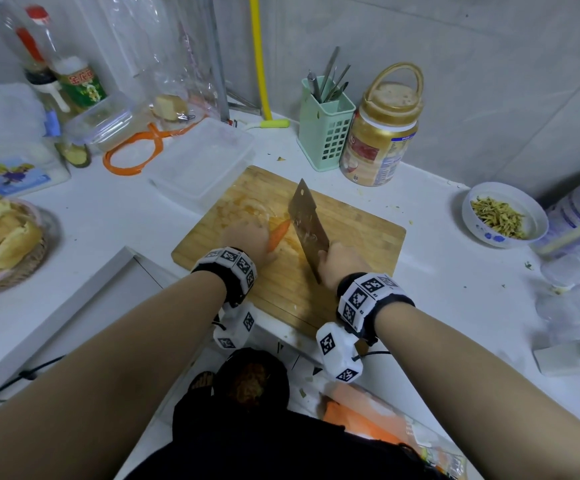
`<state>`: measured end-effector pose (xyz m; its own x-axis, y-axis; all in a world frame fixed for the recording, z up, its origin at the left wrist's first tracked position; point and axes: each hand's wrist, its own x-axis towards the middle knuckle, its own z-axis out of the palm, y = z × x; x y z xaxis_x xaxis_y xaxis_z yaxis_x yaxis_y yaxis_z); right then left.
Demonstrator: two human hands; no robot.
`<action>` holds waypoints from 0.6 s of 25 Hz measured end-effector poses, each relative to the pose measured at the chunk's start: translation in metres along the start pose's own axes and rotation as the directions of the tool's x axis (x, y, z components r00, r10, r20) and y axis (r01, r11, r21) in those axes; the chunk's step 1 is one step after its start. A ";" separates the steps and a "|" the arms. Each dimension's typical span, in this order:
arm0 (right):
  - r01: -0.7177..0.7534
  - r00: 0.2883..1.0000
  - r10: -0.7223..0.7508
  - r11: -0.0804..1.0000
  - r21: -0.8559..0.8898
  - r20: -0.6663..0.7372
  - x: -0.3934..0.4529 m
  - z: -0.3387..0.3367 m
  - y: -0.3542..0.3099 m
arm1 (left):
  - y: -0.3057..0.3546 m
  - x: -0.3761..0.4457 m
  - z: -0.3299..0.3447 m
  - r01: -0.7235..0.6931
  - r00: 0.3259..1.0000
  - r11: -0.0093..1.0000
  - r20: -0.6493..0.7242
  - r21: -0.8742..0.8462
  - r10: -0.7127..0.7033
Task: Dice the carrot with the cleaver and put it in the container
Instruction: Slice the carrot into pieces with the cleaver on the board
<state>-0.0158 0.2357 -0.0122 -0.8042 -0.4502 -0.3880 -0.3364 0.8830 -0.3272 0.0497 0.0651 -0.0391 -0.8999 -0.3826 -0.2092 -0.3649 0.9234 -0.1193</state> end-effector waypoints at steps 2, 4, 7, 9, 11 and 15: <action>0.003 1.000 -0.003 1.000 -0.011 -0.001 -0.001 -0.002 0.000 | 0.001 0.000 0.002 -0.005 1.000 1.000 -0.010 -0.006 0.005; 0.000 1.000 0.000 1.000 -0.028 -0.007 -0.002 -0.003 -0.001 | 0.001 0.001 0.008 -0.001 1.000 0.996 0.003 -0.087 0.002; -0.015 1.000 0.014 0.998 -0.056 -0.011 -0.004 -0.003 0.000 | -0.002 0.002 0.013 0.003 1.000 0.978 -0.005 -0.209 -0.004; -0.023 1.000 0.023 0.998 -0.052 -0.008 -0.004 -0.005 0.001 | -0.004 0.003 0.011 -0.014 1.000 0.976 -0.021 -0.218 0.009; -0.027 1.000 0.027 0.999 -0.025 -0.011 -0.005 -0.007 0.001 | -0.006 0.003 0.010 -0.033 0.999 0.980 -0.017 -0.197 0.030; -0.020 0.999 0.020 1.000 -0.001 -0.043 -0.007 -0.008 0.003 | -0.009 0.003 0.012 -0.048 0.999 0.982 -0.001 -0.180 0.049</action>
<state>-0.0151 0.2423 -0.0029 -0.8310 -0.4265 -0.3572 -0.3211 0.8920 -0.3183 0.0527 0.0551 -0.0498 -0.9170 -0.3370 -0.2134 -0.3579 0.9313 0.0676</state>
